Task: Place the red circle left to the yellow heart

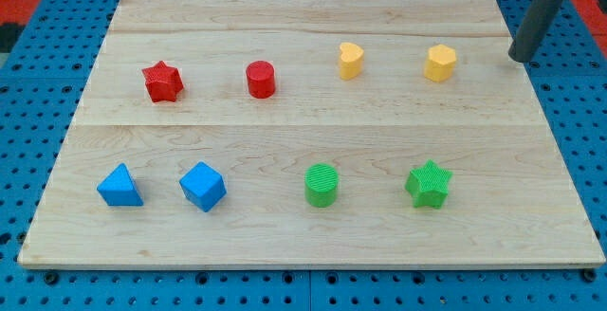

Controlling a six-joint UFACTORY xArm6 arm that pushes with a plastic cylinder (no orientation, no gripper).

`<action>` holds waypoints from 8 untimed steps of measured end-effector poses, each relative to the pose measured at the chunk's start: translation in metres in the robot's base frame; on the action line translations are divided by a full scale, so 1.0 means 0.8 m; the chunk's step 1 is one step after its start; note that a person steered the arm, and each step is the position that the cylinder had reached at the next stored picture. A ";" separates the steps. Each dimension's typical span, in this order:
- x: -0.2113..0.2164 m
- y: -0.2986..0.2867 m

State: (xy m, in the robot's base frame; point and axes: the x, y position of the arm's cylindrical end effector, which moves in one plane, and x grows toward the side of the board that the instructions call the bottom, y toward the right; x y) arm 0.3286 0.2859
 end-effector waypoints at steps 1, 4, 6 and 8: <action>-0.004 0.000; -0.022 -0.052; 0.005 -0.088; 0.080 -0.094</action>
State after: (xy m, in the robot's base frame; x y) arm 0.3925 0.2109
